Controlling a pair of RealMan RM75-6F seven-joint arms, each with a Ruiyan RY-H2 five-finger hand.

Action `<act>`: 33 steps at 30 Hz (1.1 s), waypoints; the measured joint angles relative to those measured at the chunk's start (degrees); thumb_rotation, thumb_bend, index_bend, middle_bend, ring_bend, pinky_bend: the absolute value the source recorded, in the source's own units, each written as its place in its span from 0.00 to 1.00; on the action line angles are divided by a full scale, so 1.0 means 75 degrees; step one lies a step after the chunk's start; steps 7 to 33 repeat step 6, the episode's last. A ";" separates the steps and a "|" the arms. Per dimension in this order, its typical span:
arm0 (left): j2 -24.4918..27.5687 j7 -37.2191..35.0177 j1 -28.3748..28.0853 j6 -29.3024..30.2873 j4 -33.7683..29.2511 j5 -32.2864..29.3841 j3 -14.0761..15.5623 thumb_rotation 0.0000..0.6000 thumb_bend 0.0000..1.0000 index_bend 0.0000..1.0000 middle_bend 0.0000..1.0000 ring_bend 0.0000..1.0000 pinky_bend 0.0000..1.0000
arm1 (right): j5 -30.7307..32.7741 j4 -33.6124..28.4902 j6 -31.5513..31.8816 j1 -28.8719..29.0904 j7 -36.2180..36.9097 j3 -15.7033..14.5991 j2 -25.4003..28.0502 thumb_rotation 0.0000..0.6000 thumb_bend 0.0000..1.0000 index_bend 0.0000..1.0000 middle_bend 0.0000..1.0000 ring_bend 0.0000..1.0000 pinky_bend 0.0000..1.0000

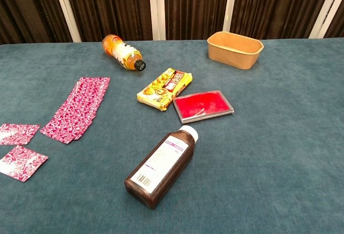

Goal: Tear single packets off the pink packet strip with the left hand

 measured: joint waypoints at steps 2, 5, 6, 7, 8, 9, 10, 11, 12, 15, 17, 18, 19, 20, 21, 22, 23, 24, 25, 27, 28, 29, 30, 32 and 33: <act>-0.0062 -0.0133 0.0108 0.0060 0.0198 0.0071 -0.0096 1.00 0.22 0.16 0.07 0.00 0.12 | -0.0031 0.0022 0.0029 0.0000 -0.0008 -0.0004 -0.0001 1.00 0.40 0.03 0.06 0.10 0.14; -0.0067 -0.0142 0.0142 -0.0036 0.0250 0.0035 -0.0148 1.00 0.22 0.16 0.07 0.00 0.12 | -0.0063 0.0022 0.0072 -0.0004 -0.0021 0.0000 0.0001 1.00 0.40 0.03 0.06 0.10 0.14; -0.0064 -0.0132 0.0150 -0.0079 0.0247 0.0009 -0.0167 1.00 0.22 0.16 0.07 0.00 0.12 | -0.0070 0.0014 0.0079 -0.0003 -0.0019 0.0002 0.0000 1.00 0.40 0.03 0.06 0.10 0.14; -0.0064 -0.0132 0.0150 -0.0079 0.0247 0.0009 -0.0167 1.00 0.22 0.16 0.07 0.00 0.12 | -0.0070 0.0014 0.0079 -0.0003 -0.0019 0.0002 0.0000 1.00 0.40 0.03 0.06 0.10 0.14; -0.0064 -0.0132 0.0150 -0.0079 0.0247 0.0009 -0.0167 1.00 0.22 0.16 0.07 0.00 0.12 | -0.0070 0.0014 0.0079 -0.0003 -0.0019 0.0002 0.0000 1.00 0.40 0.03 0.06 0.10 0.14; -0.0064 -0.0132 0.0150 -0.0079 0.0247 0.0009 -0.0167 1.00 0.22 0.16 0.07 0.00 0.12 | -0.0070 0.0014 0.0079 -0.0003 -0.0019 0.0002 0.0000 1.00 0.40 0.03 0.06 0.10 0.14; -0.0064 -0.0132 0.0150 -0.0079 0.0247 0.0009 -0.0167 1.00 0.22 0.16 0.07 0.00 0.12 | -0.0070 0.0014 0.0079 -0.0003 -0.0019 0.0002 0.0000 1.00 0.40 0.03 0.06 0.10 0.14; -0.0064 -0.0132 0.0150 -0.0079 0.0247 0.0009 -0.0167 1.00 0.22 0.16 0.07 0.00 0.12 | -0.0070 0.0014 0.0079 -0.0003 -0.0019 0.0002 0.0000 1.00 0.40 0.03 0.06 0.10 0.14; -0.0064 -0.0132 0.0150 -0.0079 0.0247 0.0009 -0.0167 1.00 0.22 0.16 0.07 0.00 0.12 | -0.0070 0.0014 0.0079 -0.0003 -0.0019 0.0002 0.0000 1.00 0.40 0.03 0.06 0.10 0.14; -0.0064 -0.0132 0.0150 -0.0079 0.0247 0.0009 -0.0167 1.00 0.22 0.16 0.07 0.00 0.12 | -0.0070 0.0014 0.0079 -0.0003 -0.0019 0.0002 0.0000 1.00 0.40 0.03 0.06 0.10 0.14; -0.0064 -0.0132 0.0150 -0.0079 0.0247 0.0009 -0.0167 1.00 0.22 0.16 0.07 0.00 0.12 | -0.0070 0.0014 0.0079 -0.0003 -0.0019 0.0002 0.0000 1.00 0.40 0.03 0.06 0.10 0.14; -0.0064 -0.0132 0.0150 -0.0079 0.0247 0.0009 -0.0167 1.00 0.22 0.16 0.07 0.00 0.12 | -0.0070 0.0014 0.0079 -0.0003 -0.0019 0.0002 0.0000 1.00 0.40 0.03 0.06 0.10 0.14; -0.0064 -0.0132 0.0150 -0.0079 0.0247 0.0009 -0.0167 1.00 0.22 0.16 0.07 0.00 0.12 | -0.0070 0.0014 0.0079 -0.0003 -0.0019 0.0002 0.0000 1.00 0.40 0.03 0.06 0.10 0.14; -0.0064 -0.0132 0.0150 -0.0079 0.0247 0.0009 -0.0167 1.00 0.22 0.16 0.07 0.00 0.12 | -0.0070 0.0014 0.0079 -0.0003 -0.0019 0.0002 0.0000 1.00 0.40 0.03 0.06 0.10 0.14; -0.0064 -0.0132 0.0150 -0.0079 0.0247 0.0009 -0.0167 1.00 0.22 0.16 0.07 0.00 0.12 | -0.0070 0.0014 0.0079 -0.0003 -0.0019 0.0002 0.0000 1.00 0.40 0.03 0.06 0.10 0.14; -0.0064 -0.0132 0.0150 -0.0079 0.0247 0.0009 -0.0167 1.00 0.22 0.16 0.07 0.00 0.12 | -0.0070 0.0014 0.0079 -0.0003 -0.0019 0.0002 0.0000 1.00 0.40 0.03 0.06 0.10 0.14; -0.0064 -0.0132 0.0150 -0.0079 0.0247 0.0009 -0.0167 1.00 0.22 0.16 0.07 0.00 0.12 | -0.0070 0.0014 0.0079 -0.0003 -0.0019 0.0002 0.0000 1.00 0.40 0.03 0.06 0.10 0.14; -0.0064 -0.0132 0.0150 -0.0079 0.0247 0.0009 -0.0167 1.00 0.22 0.16 0.07 0.00 0.12 | -0.0070 0.0014 0.0079 -0.0003 -0.0019 0.0002 0.0000 1.00 0.40 0.03 0.06 0.10 0.14; -0.0064 -0.0132 0.0150 -0.0079 0.0247 0.0009 -0.0167 1.00 0.22 0.16 0.07 0.00 0.12 | -0.0070 0.0014 0.0079 -0.0003 -0.0019 0.0002 0.0000 1.00 0.40 0.03 0.06 0.10 0.14; -0.0064 -0.0132 0.0150 -0.0079 0.0247 0.0009 -0.0167 1.00 0.22 0.16 0.07 0.00 0.12 | -0.0070 0.0014 0.0079 -0.0003 -0.0019 0.0002 0.0000 1.00 0.40 0.03 0.06 0.10 0.14; -0.0064 -0.0132 0.0150 -0.0079 0.0247 0.0009 -0.0167 1.00 0.22 0.16 0.07 0.00 0.12 | -0.0070 0.0014 0.0079 -0.0003 -0.0019 0.0002 0.0000 1.00 0.40 0.03 0.06 0.10 0.14; -0.0064 -0.0132 0.0150 -0.0079 0.0247 0.0009 -0.0167 1.00 0.22 0.16 0.07 0.00 0.12 | -0.0070 0.0014 0.0079 -0.0003 -0.0019 0.0002 0.0000 1.00 0.40 0.03 0.06 0.10 0.14; -0.0064 -0.0132 0.0150 -0.0079 0.0247 0.0009 -0.0167 1.00 0.22 0.16 0.07 0.00 0.12 | -0.0070 0.0014 0.0079 -0.0003 -0.0019 0.0002 0.0000 1.00 0.40 0.03 0.06 0.10 0.14; -0.0064 -0.0132 0.0150 -0.0079 0.0247 0.0009 -0.0167 1.00 0.22 0.16 0.07 0.00 0.12 | -0.0070 0.0014 0.0079 -0.0003 -0.0019 0.0002 0.0000 1.00 0.40 0.03 0.06 0.10 0.14; -0.0064 -0.0132 0.0150 -0.0079 0.0247 0.0009 -0.0167 1.00 0.22 0.16 0.07 0.00 0.12 | -0.0070 0.0014 0.0079 -0.0003 -0.0019 0.0002 0.0000 1.00 0.40 0.03 0.06 0.10 0.14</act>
